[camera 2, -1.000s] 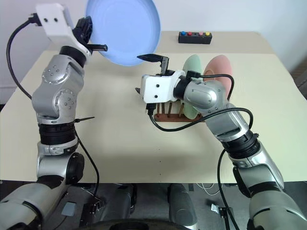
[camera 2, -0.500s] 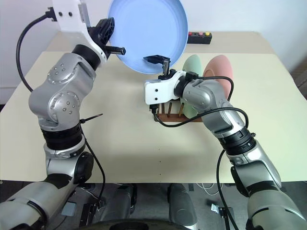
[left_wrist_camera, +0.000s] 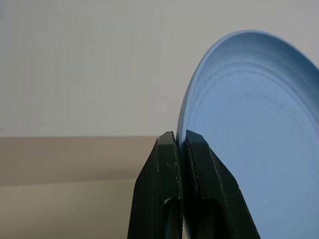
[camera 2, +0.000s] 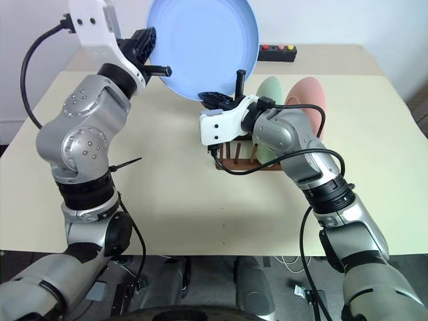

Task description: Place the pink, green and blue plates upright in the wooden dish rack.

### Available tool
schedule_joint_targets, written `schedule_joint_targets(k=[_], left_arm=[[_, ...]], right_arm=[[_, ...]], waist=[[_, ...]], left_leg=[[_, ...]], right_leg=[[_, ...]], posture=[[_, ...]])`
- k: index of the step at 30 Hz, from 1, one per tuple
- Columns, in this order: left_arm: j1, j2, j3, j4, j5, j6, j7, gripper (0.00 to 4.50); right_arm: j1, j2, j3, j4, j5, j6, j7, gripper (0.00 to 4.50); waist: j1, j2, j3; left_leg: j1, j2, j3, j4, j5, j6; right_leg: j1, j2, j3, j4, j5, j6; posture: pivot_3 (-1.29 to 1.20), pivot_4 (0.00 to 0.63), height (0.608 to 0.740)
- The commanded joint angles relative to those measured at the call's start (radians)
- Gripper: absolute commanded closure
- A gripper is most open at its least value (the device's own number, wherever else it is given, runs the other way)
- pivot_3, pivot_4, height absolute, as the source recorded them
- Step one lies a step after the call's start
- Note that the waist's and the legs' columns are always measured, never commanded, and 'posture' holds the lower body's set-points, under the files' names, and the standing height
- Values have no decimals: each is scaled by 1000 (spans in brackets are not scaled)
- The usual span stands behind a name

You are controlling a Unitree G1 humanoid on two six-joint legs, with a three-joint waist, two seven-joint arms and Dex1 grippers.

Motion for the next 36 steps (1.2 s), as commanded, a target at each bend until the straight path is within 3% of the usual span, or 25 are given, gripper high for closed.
schedule_joint_targets(k=[1, 3, 10, 14, 18, 22, 25, 31, 36], left_arm=[[-18, -24, 33, -50, -48, -35, -16, 4188], [-16, -37, 52, -52, -65, -48, -20, 3553], [-69, -92, 239, -62, -243, -196, -5, 37], [-74, -46, 272, -52, -278, -256, -16, 37], [9, 103, 276, -1, -210, -291, -70, 37], [166, 245, 290, 86, -168, -339, -181, 37], [308, 325, 219, 106, -103, -403, -294, 37], [491, 332, 52, 55, -53, -472, -456, 37], [595, 334, -85, 20, -9, -531, -572, 37]], right_arm=[[-17, 1, -12, -5, -21, -23, -15, 4491], [-17, 2, -15, -5, -24, -27, -17, 4500], [-23, 5, -25, 2, -37, -54, -39, 4500], [-31, 11, -32, 3, -36, -67, -49, 4500], [-43, 37, -73, -9, 30, -55, -60, 4500], [-51, 126, -175, -84, 272, 54, -14, 4500], [-49, 183, -239, -173, 457, 194, 30, 4500], [-20, 228, -331, -366, 770, 452, 54, 4500], [26, 264, -452, -510, 1102, 726, -45, 4500]], waist=[[0, 0, 0], [0, 0, 0], [-3, 0, 0], [-1, 0, 0], [-3, 0, 0], [-10, 0, 0], [-16, 0, 0], [-1, 0, 0], [-2, 0, 0]], left_leg=[[0, 0, 0, 0, 0, 0], [0, 0, 0, 0, 0, 0], [0, 0, 0, 0, 0, 0], [0, 0, 0, 0, 0, 0], [0, 0, 0, 0, 0, 0], [1, 0, 0, -1, 0, 0], [1, 0, 0, -1, 0, 0], [1, 0, -1, 0, 0, 0], [1, 1, -1, -1, 0, 0]], right_leg=[[0, 0, 0, 0, 0, 0], [0, 0, 0, 0, 0, 0], [0, 0, 0, 0, 0, 0], [0, 0, 0, 0, 0, 0], [0, 0, 0, 0, 0, 0], [0, 0, 0, 1, 0, 0], [0, 0, 0, 1, 0, 0], [1, 0, 0, 1, 1, -1], [0, 0, 0, 2, 0, -1]], posture=[[0, 150, 730], [0, 150, 730], [0, 150, 730], [0, 150, 730], [0, 150, 730], [0, 150, 730], [0, 150, 730], [0, 150, 730], [0, 150, 730]])
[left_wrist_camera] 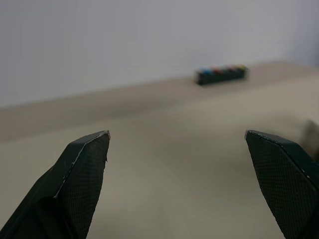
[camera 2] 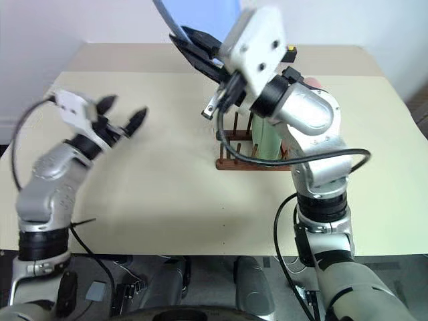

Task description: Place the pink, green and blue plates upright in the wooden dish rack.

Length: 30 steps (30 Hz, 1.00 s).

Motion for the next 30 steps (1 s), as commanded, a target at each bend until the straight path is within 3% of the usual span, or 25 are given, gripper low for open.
schedule_joint_targets(k=[1, 6, 11, 23, 30], left_arm=[[26, 20, -47, -49, 35, -71, -72, 37], [81, 50, -113, -102, -11, -66, -228, 37], [97, 66, -130, -114, -24, -42, -282, 37], [111, 61, -138, -135, -15, -26, -282, 37], [111, 56, -144, -135, -10, -27, -281, 37]], right_arm=[[18, 8, -87, -103, 208, 149, -73, 4500], [112, 108, -195, -124, 598, 321, -330, 4500], [151, 91, -220, -131, 837, 358, -520, 4500], [200, 19, -204, -55, 1079, 310, -792, 4500], [209, -9, -181, -26, 1133, 290, -859, 4500]], waist=[[0, 0, 0], [-2, 2, 0], [-3, 2, 0], [-2, 2, 0], [-2, 2, 0]], left_leg=[[0, 0, 0, 0, 0, 0], [0, 1, 0, -1, 0, 0], [0, 1, 1, -1, 0, 0], [0, 1, 1, 0, 0, 1], [0, 1, 1, 0, 0, 1]], right_leg=[[0, 0, 0, 0, 0, 0], [0, 1, 0, 0, 0, -1], [0, 1, 1, 0, -1, -2], [-1, 1, 1, 0, -2, -3], [-1, 1, 1, 0, -2, -4]], posture=[[0, 150, 730], [0, 150, 730], [0, 150, 730], [0, 150, 730], [0, 150, 730]])
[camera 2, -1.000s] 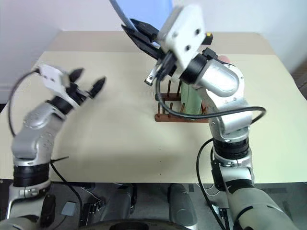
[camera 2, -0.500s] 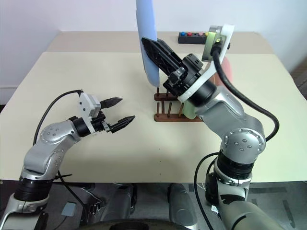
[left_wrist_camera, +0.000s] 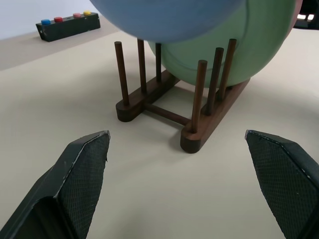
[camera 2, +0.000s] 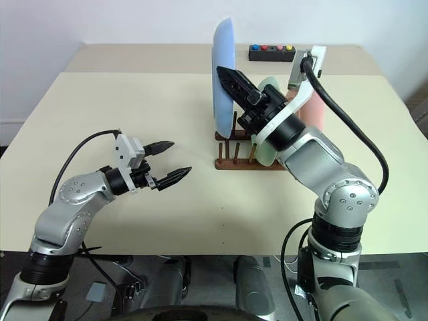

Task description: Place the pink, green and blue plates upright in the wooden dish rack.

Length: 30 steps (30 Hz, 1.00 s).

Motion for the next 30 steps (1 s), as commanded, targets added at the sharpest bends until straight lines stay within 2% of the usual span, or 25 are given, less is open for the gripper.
schedule_joint_targets(k=[1, 30], left_arm=[[-5, -4, 1, -37, -5, -12, -2, 37], [-11, -8, 6, -33, -13, -10, -20, 37]], right_arm=[[-2, -19, 4, -5, 36, -28, -21, 4500], [44, -93, 47, 69, 184, -65, -209, 4500]], waist=[[0, 0, 0], [1, 0, 0]], left_leg=[[0, 0, 0, 0, 0, 0], [-1, 0, 0, 0, 0, 0]], right_leg=[[0, 0, 0, 0, 0, 0], [0, 0, 0, -1, 0, -1]], posture=[[0, 150, 730], [0, 150, 730]])
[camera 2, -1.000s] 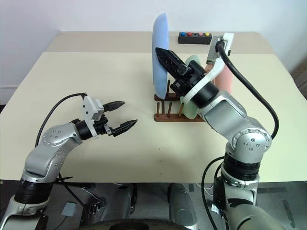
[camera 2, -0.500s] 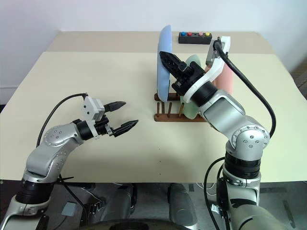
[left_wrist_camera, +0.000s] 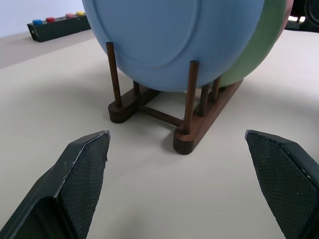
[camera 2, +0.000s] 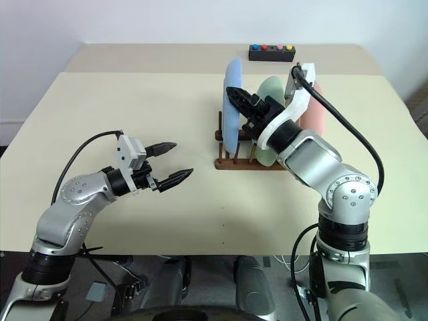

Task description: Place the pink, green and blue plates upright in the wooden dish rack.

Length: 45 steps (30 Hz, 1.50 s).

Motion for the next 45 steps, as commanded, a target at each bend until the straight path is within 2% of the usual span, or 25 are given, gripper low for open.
schedule_joint_targets(k=[1, 5, 9, 13, 16, 28, 32, 36, 40, 43, 45], left_arm=[[-11, -2, 11, -31, -12, -12, -1, 37], [-13, -4, 9, -28, -9, -15, -1, 37], [-14, -5, 9, -27, -8, -16, -1, 0], [-14, -7, 8, -26, -7, -17, -1, 0], [-15, -9, 8, -25, -6, -17, -1, 0], [-22, -19, 1, -14, -5, -18, -7, 0], [-26, -22, 0, -8, -1, -22, -9, 0], [-33, -30, 5, 8, 11, -38, -1, 0], [-40, -36, 21, 44, 21, -64, 10, 0], [-40, -33, 28, 62, 26, -81, 7, 0], [-42, -25, 45, 90, 29, -90, 8, 0]], right_arm=[[1, -10, -7, -8, 40, -21, -17, 4500], [9, -18, -4, -2, 55, -20, -26, 4500], [11, -25, -3, 1, 58, -21, -23, 3144], [1, -36, -2, 1, 45, -18, -7, 1117], [-5, -49, -1, -1, 32, -12, 5, 1117], [-79, -238, 3, -57, -50, 57, 142, 1117], [-106, -336, -27, -118, -220, 26, 337, 1117], [-67, -444, -142, -117, -389, -67, 588, 1117], [140, -567, -341, -31, -557, -145, 890, 1117], [224, -586, -417, 18, -612, -181, 996, 1117], [341, -576, -501, 44, -650, -201, 1104, 1117]], waist=[[0, 0, 0], [0, 0, 0], [0, 0, 0], [0, 0, 0], [0, 0, 0], [1, 0, 0], [2, 0, 0], [9, 0, 0], [13, -1, 0], [4, 0, 0], [3, 1, -1]], left_leg=[[0, 0, 0, 0, 0, 0], [0, 0, 0, 0, 0, 0], [0, 0, 0, 0, 0, 0], [0, 0, 0, 0, 0, 0], [0, 0, 0, 0, 0, 0], [0, 0, 0, 0, 0, 0], [-1, 0, 0, 0, 0, 0], [-1, 0, 0, 0, 0, 0], [-1, 0, 1, 1, -1, 2], [-1, 0, 2, 1, -1, 2], [0, 0, 3, 0, -1, 2]], right_leg=[[0, 0, 0, 0, 0, 0], [0, 0, 0, 0, 0, 0], [0, 0, 0, 0, 0, 0], [0, 0, 0, 0, 0, 0], [0, 0, 0, 0, 0, 0], [0, 0, 0, -1, 0, -1], [0, 0, 0, -2, 0, -1], [0, 0, 0, -3, -1, -1], [2, 0, 0, -6, -1, 0], [3, 0, 1, -7, 0, 0], [2, 0, 2, -6, 0, 0]], posture=[[0, 150, 730], [0, 150, 730], [0, 150, 730], [0, 150, 730], [0, 150, 730], [0, 150, 730], [0, 150, 730], [0, 150, 730], [0, 150, 730], [0, 150, 730], [0, 150, 730]])
